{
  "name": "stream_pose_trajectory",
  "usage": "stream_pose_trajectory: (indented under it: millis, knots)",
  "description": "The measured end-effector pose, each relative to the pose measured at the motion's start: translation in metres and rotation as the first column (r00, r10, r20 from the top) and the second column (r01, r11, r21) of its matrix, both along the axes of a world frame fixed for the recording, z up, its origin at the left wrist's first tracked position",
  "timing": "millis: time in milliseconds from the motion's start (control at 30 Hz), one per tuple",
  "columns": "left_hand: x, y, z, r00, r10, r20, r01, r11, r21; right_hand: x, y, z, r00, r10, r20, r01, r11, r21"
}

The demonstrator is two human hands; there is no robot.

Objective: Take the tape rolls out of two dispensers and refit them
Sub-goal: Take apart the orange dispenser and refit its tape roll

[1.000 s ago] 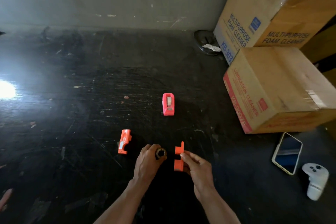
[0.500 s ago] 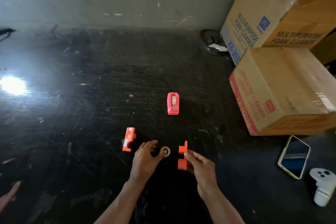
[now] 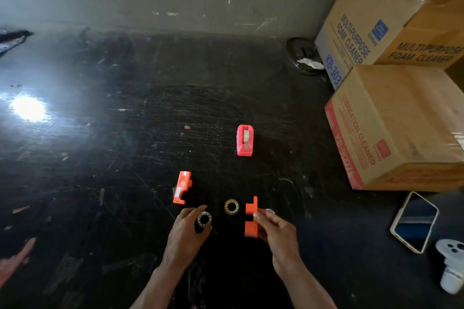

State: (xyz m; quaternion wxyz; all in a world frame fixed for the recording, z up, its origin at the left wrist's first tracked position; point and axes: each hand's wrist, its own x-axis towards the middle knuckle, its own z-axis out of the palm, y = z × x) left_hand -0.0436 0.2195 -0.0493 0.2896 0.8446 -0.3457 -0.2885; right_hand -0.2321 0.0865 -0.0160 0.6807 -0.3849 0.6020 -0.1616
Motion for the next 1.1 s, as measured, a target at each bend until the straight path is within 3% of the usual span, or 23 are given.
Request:
stream_pose_trajectory:
  millis: [200, 433, 700, 1100]
  knots:
    - [0.001, 0.000, 0.006, 0.999, -0.050, 0.019, 0.050, 0.999, 0.003, 0.004, 0.002, 0.003, 0.999, 0.050, -0.007, -0.050, 0.999, 0.007]
    - [-0.001, -0.009, 0.027, 0.985, 0.045, -0.166, -0.069, 0.988, -0.138, 0.017, 0.003, 0.008, 0.997, 0.076, -0.007, -0.077, 0.997, -0.027]
    - [-0.009, -0.025, 0.043, 0.878, 0.069, -0.473, -0.175, 0.967, -0.184, 0.029, 0.009, 0.014, 0.987, 0.162, 0.014, -0.161, 0.983, -0.084]
    - [-0.009, -0.031, 0.058, 0.828, 0.027, -0.560, -0.149, 0.974, -0.173, 0.026, 0.009, 0.027, 0.983, 0.167, 0.076, -0.160, 0.983, -0.087]
